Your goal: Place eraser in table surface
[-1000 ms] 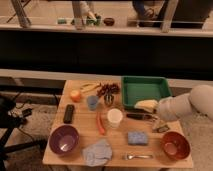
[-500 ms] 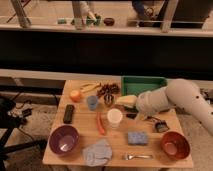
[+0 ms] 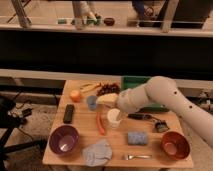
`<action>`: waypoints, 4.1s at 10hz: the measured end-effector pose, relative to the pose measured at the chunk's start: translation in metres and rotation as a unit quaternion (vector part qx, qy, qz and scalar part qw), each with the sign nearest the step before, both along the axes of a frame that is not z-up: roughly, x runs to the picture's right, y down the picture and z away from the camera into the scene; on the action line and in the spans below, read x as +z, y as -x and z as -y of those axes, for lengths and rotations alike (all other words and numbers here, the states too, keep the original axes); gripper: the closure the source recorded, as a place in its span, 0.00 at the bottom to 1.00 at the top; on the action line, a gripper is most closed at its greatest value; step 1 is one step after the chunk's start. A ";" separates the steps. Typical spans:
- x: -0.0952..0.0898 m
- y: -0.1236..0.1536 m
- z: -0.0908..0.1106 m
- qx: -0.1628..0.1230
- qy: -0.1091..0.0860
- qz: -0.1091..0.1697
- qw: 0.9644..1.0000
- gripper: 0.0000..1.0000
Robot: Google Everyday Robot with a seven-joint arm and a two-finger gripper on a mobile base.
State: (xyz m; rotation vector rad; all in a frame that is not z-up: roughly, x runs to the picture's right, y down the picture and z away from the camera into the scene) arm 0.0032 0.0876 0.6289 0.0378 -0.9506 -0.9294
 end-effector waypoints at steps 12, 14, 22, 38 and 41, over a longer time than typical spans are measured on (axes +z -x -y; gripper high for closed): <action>-0.001 0.092 -0.017 -0.054 -0.030 0.062 0.996 0.20; 0.004 0.124 -0.018 -0.076 -0.042 0.079 0.993 0.20; 0.066 0.186 -0.011 -0.142 -0.077 0.121 0.979 0.20; 0.133 0.243 -0.022 -0.342 -0.122 0.071 0.929 0.20; 0.136 0.249 -0.037 -0.388 -0.127 0.043 0.912 0.20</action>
